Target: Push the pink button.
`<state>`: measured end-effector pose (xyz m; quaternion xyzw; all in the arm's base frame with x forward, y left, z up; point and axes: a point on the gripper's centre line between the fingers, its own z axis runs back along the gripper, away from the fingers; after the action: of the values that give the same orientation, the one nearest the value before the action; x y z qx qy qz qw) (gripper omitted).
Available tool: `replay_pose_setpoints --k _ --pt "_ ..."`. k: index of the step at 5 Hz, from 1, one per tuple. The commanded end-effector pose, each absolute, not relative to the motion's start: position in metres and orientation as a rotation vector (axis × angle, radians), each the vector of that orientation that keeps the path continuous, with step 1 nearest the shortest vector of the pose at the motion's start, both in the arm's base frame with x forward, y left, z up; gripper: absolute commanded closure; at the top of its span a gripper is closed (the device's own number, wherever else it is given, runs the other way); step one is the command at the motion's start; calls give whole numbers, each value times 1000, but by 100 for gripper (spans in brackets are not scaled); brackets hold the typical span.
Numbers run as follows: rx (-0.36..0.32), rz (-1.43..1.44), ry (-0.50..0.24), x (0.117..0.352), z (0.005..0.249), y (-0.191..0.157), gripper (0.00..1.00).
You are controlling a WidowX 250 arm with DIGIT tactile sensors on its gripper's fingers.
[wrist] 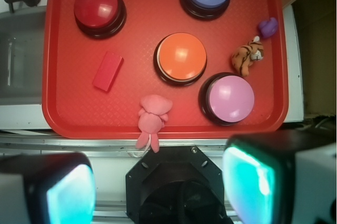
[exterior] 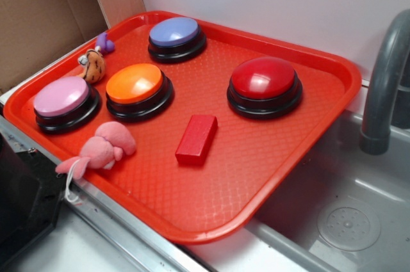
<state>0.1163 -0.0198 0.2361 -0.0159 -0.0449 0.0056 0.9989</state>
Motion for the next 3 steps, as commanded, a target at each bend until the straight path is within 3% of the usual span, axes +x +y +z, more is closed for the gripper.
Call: replay_pose_setpoints --k 1,2,3 --pt "-32 11 -90 116 236 -20 0" --pt "23 18 -52 126 210 15 0" --pt "96 24 -52 145 199 45 0"
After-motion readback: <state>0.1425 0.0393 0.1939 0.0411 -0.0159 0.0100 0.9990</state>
